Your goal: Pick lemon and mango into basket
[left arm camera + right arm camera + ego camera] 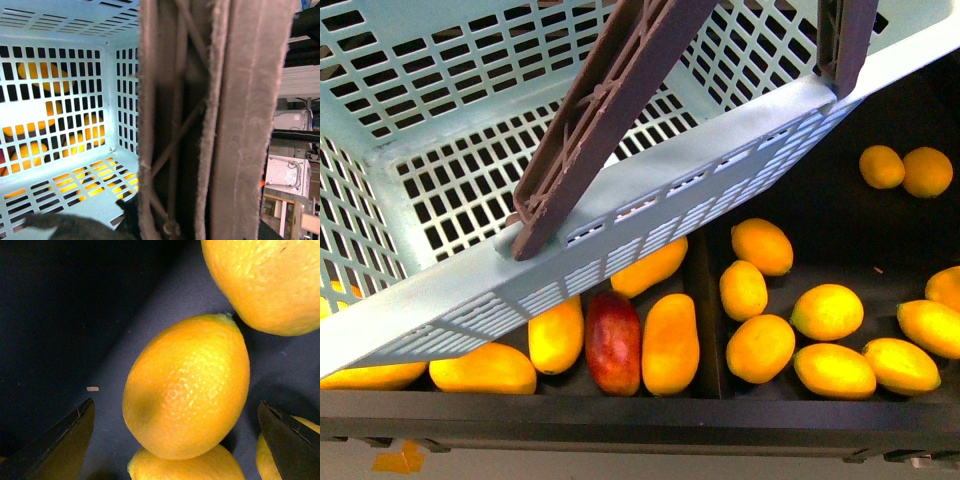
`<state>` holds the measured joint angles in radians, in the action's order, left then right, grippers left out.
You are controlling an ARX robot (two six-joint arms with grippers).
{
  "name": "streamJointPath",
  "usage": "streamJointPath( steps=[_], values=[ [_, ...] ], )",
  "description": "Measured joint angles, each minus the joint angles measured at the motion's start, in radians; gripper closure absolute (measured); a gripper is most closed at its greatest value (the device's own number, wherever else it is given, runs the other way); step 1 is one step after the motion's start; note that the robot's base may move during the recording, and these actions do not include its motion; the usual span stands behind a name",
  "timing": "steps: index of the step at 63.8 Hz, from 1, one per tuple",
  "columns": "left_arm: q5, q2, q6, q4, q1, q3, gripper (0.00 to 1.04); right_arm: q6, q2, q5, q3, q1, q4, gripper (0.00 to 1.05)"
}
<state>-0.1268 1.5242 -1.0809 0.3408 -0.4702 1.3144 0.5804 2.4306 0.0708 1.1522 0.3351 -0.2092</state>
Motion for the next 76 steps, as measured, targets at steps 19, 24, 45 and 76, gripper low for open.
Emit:
streamJointPath(
  steps=[19,24,45,76],
  values=[
    [-0.001,0.0,0.0,0.0,0.0,0.0,0.91,0.018,0.108,-0.026,0.117,-0.003,0.022,0.09],
    [-0.001,0.0,0.0,0.0,0.0,0.0,0.91,0.022,0.122,-0.026,0.142,-0.003,0.027,0.09],
    [0.0,0.0,0.0,0.0,0.0,0.0,0.91,0.005,0.136,-0.013,0.152,-0.013,0.033,0.38],
    [-0.001,0.0,0.0,0.0,0.0,0.0,0.91,-0.039,-0.306,0.257,-0.205,-0.016,-0.153,0.38]
  ],
)
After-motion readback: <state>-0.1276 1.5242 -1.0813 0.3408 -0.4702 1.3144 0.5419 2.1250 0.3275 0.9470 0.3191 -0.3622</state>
